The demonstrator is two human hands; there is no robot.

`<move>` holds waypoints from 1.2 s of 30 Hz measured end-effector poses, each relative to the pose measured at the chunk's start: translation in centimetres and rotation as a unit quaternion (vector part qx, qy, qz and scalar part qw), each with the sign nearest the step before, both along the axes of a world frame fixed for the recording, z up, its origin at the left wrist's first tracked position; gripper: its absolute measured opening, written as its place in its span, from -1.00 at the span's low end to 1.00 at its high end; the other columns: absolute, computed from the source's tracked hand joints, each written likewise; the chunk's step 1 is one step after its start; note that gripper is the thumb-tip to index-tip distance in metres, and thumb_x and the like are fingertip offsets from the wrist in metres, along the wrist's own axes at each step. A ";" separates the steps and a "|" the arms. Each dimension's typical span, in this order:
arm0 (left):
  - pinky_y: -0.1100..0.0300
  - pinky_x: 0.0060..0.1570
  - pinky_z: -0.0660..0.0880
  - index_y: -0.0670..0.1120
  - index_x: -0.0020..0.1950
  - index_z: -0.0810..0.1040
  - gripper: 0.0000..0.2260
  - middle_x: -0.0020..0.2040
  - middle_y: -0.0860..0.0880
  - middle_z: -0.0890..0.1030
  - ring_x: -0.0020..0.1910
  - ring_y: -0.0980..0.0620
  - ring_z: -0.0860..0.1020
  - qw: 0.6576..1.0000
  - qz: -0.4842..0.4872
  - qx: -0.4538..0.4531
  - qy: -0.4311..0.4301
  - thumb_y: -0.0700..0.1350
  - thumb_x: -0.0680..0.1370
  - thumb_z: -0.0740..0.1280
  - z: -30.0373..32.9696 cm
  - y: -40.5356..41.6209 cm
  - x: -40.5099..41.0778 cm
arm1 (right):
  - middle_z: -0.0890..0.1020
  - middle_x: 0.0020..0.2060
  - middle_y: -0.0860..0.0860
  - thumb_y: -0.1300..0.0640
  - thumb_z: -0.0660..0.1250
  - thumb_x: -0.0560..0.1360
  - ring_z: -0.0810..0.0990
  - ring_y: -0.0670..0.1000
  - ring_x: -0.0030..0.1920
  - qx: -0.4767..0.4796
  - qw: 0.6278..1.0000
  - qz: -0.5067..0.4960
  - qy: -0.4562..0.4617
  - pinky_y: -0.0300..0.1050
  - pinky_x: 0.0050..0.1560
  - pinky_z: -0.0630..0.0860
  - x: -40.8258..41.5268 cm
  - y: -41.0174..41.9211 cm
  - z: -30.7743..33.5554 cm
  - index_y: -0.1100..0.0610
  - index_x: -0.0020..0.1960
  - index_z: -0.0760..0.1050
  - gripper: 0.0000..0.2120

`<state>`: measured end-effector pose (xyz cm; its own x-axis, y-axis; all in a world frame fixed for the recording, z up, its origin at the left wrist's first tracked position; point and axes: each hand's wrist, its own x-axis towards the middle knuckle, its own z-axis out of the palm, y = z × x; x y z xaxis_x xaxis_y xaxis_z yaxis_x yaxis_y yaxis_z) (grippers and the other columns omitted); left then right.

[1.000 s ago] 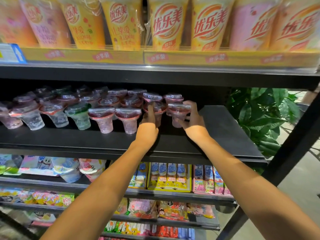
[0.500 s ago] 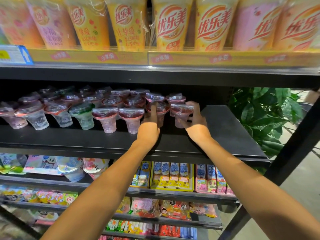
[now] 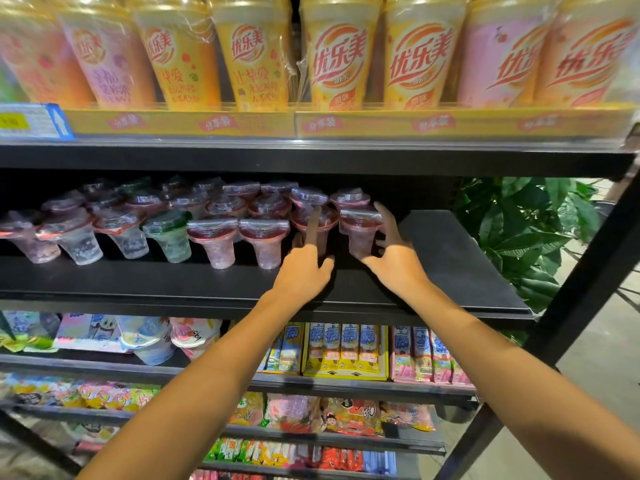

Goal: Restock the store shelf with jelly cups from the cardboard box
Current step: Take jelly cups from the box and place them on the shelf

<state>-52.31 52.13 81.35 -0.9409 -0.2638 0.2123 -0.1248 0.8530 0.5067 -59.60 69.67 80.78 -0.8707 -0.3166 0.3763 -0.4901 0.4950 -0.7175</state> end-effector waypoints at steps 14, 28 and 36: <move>-0.02 0.28 0.51 0.02 0.55 0.34 -0.52 0.48 0.02 0.43 0.43 -0.03 0.41 0.960 -0.156 -0.215 0.093 0.10 0.64 0.25 0.4 -6.3 14.9 | 0.49 0.34 -0.16 -0.07 0.35 0.59 0.43 -0.11 0.39 0.114 0.984 0.053 0.125 -0.03 0.39 0.45 13.6 0.9 1.3 -0.08 0.40 0.44 -0.61; -0.12 0.20 0.55 -0.12 0.43 0.49 -0.53 0.39 -0.17 0.51 0.32 -0.20 0.52 0.974 -0.118 -0.164 -0.103 0.07 0.59 0.28 -18.0 -30.1 46.1 | 0.37 0.51 -0.11 -0.17 0.28 0.62 0.27 -0.06 0.53 0.250 0.936 0.241 -0.064 -0.08 0.53 0.22 39.1 -20.5 -15.3 -0.07 0.51 0.37 -0.50; 0.08 0.05 0.58 0.02 0.47 0.46 -0.48 0.34 -0.02 0.55 0.21 -0.12 0.59 0.958 -0.083 -0.043 -0.272 0.04 0.52 0.40 -29.0 -35.2 53.5 | 0.52 0.34 -0.05 -0.07 0.28 0.64 0.50 0.02 0.34 0.295 0.894 0.210 -0.266 -0.10 0.26 0.45 44.0 -23.4 -27.3 -0.04 0.43 0.43 -0.62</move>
<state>1.16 16.96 52.36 -0.9459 -0.1044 -0.3071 -0.2094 0.9195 0.3325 -15.55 46.22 53.43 -0.6349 -0.6641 -0.3947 -0.3889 0.7162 -0.5795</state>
